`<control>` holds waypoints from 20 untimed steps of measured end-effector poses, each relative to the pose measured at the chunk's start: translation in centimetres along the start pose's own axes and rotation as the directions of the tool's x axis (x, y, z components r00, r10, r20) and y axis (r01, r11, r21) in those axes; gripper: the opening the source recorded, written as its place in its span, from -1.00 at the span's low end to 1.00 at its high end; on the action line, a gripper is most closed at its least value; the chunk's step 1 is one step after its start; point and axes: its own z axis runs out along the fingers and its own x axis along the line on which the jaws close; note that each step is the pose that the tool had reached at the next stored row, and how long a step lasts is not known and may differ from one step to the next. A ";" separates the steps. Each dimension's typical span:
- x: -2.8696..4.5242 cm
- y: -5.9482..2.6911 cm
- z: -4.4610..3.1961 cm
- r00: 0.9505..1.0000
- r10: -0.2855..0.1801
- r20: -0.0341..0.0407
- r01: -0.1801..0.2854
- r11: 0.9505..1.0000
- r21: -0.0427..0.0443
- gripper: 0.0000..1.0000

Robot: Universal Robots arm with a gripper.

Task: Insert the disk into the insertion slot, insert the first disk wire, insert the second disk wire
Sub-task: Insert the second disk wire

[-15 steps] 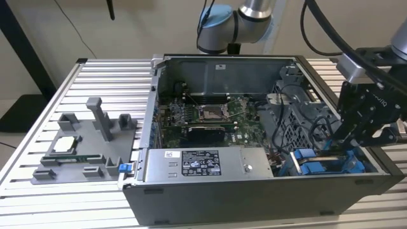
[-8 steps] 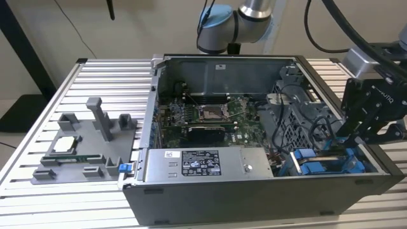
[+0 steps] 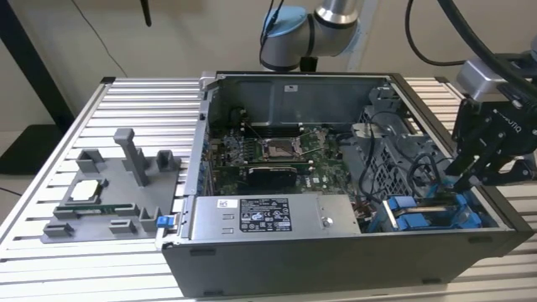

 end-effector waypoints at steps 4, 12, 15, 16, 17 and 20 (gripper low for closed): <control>-0.06 -0.26 -0.05 0.999 -0.002 0.039 0.002 1.000 0.001 1.00; 0.02 -1.71 -0.18 0.994 -0.004 0.113 0.004 1.000 -0.004 1.00; 0.36 -1.91 -0.21 0.993 -0.003 0.122 0.004 1.000 -0.008 1.00; 0.46 -2.00 -0.22 0.992 -0.003 0.122 0.004 1.000 -0.009 1.00; 0.53 -2.07 -0.21 0.993 -0.003 0.122 0.004 1.000 -0.010 1.00; 0.58 -2.19 -0.08 0.992 -0.003 0.122 0.004 1.000 -0.010 1.00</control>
